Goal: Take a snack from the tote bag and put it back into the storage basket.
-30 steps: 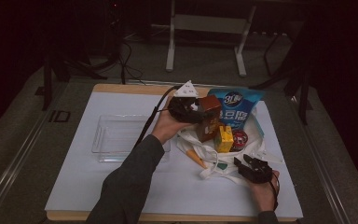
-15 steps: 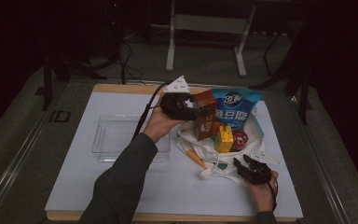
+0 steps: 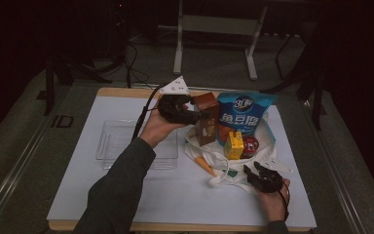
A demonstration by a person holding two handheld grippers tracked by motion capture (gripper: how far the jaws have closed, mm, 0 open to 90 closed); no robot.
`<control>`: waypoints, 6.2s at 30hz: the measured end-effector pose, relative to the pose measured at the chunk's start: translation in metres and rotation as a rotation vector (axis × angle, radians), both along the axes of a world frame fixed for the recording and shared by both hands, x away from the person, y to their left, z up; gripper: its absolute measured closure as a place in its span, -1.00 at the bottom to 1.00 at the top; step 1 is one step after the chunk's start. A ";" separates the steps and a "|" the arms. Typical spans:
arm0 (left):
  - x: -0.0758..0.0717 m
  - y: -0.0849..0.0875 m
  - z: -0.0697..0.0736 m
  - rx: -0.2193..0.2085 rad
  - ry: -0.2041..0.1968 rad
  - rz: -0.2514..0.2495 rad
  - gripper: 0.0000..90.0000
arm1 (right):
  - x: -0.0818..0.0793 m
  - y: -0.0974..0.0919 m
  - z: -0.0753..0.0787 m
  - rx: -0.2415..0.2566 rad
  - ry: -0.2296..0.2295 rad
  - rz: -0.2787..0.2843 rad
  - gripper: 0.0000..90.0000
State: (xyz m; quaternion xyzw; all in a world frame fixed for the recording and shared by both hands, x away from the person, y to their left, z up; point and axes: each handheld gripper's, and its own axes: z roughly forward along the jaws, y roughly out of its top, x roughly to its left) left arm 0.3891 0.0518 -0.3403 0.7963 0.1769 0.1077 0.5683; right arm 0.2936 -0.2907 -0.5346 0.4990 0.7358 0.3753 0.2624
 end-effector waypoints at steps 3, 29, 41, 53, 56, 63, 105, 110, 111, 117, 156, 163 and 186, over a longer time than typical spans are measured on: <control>-0.001 0.003 0.001 0.010 -0.004 -0.004 -0.05 | 0.000 0.000 0.000 0.004 0.003 0.002 0.18; -0.014 0.039 0.008 0.012 -0.022 -0.035 -0.05 | 0.000 -0.002 -0.001 0.029 -0.003 -0.002 0.18; -0.016 0.055 0.006 0.053 -0.035 -0.035 -0.05 | 0.000 -0.002 -0.002 0.030 -0.004 -0.002 0.18; -0.018 0.074 0.001 0.075 -0.027 -0.025 -0.05 | -0.001 -0.002 -0.001 0.027 -0.005 -0.002 0.18; -0.019 0.080 -0.001 0.088 -0.020 -0.021 -0.05 | -0.001 -0.002 -0.001 0.025 -0.005 -0.002 0.18; -0.019 0.092 -0.004 0.106 -0.015 -0.005 -0.05 | -0.001 -0.001 -0.002 0.014 -0.010 -0.003 0.18; -0.036 0.147 -0.029 0.169 0.019 0.026 -0.05 | -0.001 -0.001 -0.001 0.011 -0.011 -0.003 0.18; -0.039 0.154 -0.030 0.174 0.022 0.029 -0.05 | -0.001 -0.001 -0.001 0.010 -0.011 -0.002 0.18; -0.039 0.156 -0.031 0.182 0.023 0.033 -0.05 | -0.001 -0.001 -0.001 0.010 -0.011 -0.003 0.18; -0.040 0.162 -0.036 0.227 0.034 0.039 -0.05 | -0.001 -0.001 -0.001 0.010 -0.011 -0.002 0.18; -0.027 0.150 -0.052 0.368 0.096 -0.060 -0.08 | -0.001 0.000 -0.001 0.007 -0.009 -0.002 0.18; -0.024 0.133 -0.050 0.416 0.100 -0.090 -0.10 | -0.001 -0.001 -0.001 0.008 -0.009 -0.002 0.18; -0.013 0.086 -0.069 0.437 0.156 -0.121 -0.19 | -0.001 -0.001 -0.001 0.008 -0.010 -0.001 0.17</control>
